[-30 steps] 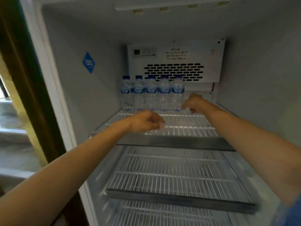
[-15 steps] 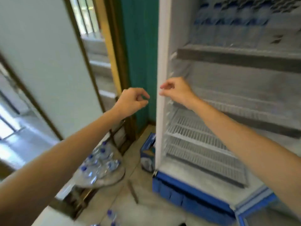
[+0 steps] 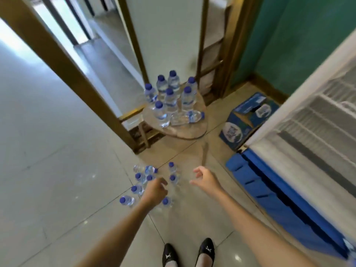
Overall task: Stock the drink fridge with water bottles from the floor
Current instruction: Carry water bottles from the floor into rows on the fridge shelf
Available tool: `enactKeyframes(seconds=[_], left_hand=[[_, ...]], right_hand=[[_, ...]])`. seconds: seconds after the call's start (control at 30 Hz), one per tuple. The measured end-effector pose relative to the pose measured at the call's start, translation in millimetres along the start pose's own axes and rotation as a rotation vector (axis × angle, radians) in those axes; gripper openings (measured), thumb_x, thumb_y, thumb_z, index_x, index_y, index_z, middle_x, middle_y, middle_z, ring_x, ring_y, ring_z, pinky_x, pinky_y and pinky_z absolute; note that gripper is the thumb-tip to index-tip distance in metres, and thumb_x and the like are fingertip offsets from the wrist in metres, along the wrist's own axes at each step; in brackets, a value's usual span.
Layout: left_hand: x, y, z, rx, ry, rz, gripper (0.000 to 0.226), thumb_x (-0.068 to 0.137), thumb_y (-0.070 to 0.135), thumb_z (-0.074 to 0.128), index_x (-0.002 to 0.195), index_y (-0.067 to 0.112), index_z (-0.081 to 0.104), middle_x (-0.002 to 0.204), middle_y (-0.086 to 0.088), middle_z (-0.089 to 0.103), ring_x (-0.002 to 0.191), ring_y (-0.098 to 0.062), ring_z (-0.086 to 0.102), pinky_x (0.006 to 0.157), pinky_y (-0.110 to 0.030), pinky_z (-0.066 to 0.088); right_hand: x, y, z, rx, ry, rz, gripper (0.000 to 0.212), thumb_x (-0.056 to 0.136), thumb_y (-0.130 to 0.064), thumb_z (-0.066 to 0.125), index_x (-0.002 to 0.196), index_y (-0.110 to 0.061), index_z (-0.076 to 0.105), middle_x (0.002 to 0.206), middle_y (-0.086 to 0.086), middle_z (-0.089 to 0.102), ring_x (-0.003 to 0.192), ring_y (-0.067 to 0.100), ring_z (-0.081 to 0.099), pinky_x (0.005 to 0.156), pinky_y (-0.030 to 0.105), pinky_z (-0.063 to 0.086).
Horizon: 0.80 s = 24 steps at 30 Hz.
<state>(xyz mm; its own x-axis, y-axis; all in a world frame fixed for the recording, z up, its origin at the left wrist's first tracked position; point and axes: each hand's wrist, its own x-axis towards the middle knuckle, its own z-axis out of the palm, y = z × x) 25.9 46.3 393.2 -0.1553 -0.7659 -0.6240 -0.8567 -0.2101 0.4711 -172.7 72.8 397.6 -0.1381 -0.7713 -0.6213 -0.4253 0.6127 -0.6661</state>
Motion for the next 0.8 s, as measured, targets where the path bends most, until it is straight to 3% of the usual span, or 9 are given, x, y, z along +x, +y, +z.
enactKeyframes(seconds=[0.07,0.23,0.37,0.47,0.57,0.67,0.73,0.8], left_hand=[[24.5,-51.5,41.3,-0.050,0.046,-0.093,0.029,0.084,0.005,0.055,0.111,0.014,0.060,0.094,0.000,0.058,0.080,-0.011,0.052,0.063,-0.019,0.037],[96.1,-147.6,144.2,-0.236,0.150,-0.135,0.039,0.079,0.015,0.068,0.116,0.011,0.055,0.097,0.003,0.057,0.095,-0.015,0.058,0.077,-0.023,0.044],[144.5,-193.5,229.0,-0.360,0.235,-0.079,0.068,0.073,0.016,0.074,0.133,0.013,0.043,0.122,0.006,0.049,0.114,-0.010,0.048,0.095,-0.023,0.039],[171.8,-229.2,284.4,-0.539,0.345,-0.141,0.081,0.070,0.018,0.074,0.142,0.015,0.036,0.139,0.004,0.046,0.128,-0.011,0.044,0.109,-0.034,0.037],[197.2,-252.3,317.1,-0.674,0.415,-0.162,0.074,0.068,0.026,0.074,0.135,0.024,0.043,0.130,0.007,0.057,0.119,-0.008,0.054,0.100,-0.035,0.047],[221.3,-256.3,325.4,-0.717,0.460,-0.170,0.057,0.069,0.017,0.081,0.116,0.030,0.052,0.104,0.015,0.064,0.094,0.003,0.061,0.077,-0.009,0.048],[233.8,-256.8,326.0,-0.755,0.476,-0.156,0.050,0.066,0.013,0.083,0.106,0.026,0.057,0.095,0.011,0.066,0.084,-0.001,0.062,0.071,-0.009,0.047],[238.5,-255.6,322.7,-0.733,0.471,-0.146,0.043,0.065,0.013,0.082,0.099,0.026,0.059,0.089,0.009,0.067,0.079,0.000,0.062,0.071,-0.014,0.048]], right_hand=[[34.8,39.8,42.5,-0.005,-0.036,0.037,0.049,0.077,-0.018,0.076,0.121,-0.009,0.057,0.108,0.006,0.058,0.096,0.015,0.054,0.083,0.024,0.044],[131.2,136.2,135.0,0.023,-0.045,0.072,0.061,0.074,-0.019,0.079,0.128,-0.014,0.051,0.124,0.008,0.056,0.101,0.015,0.051,0.089,0.025,0.044],[205.3,196.7,196.7,0.076,-0.041,0.040,0.077,0.073,-0.018,0.080,0.138,-0.020,0.039,0.137,0.000,0.047,0.122,0.016,0.046,0.096,0.024,0.039],[256.9,228.5,234.6,0.133,-0.011,-0.027,0.096,0.068,-0.016,0.085,0.146,-0.022,0.029,0.144,-0.002,0.040,0.130,0.013,0.040,0.101,0.024,0.036],[303.6,245.5,261.6,0.188,0.035,-0.109,0.103,0.061,-0.014,0.089,0.144,-0.023,0.030,0.139,-0.005,0.043,0.125,0.009,0.042,0.100,0.024,0.038],[337.9,253.6,278.7,0.226,0.086,-0.176,0.089,0.058,-0.012,0.091,0.130,-0.029,0.042,0.129,-0.005,0.053,0.117,0.012,0.052,0.097,0.024,0.041],[347.5,253.4,282.7,0.258,0.106,-0.170,0.069,0.059,-0.011,0.090,0.105,-0.038,0.047,0.108,-0.013,0.059,0.102,0.010,0.057,0.087,0.019,0.042],[347.7,251.5,281.5,0.297,0.110,-0.162,0.063,0.059,-0.011,0.090,0.101,-0.035,0.049,0.099,-0.015,0.061,0.095,0.008,0.058,0.083,0.016,0.041]])
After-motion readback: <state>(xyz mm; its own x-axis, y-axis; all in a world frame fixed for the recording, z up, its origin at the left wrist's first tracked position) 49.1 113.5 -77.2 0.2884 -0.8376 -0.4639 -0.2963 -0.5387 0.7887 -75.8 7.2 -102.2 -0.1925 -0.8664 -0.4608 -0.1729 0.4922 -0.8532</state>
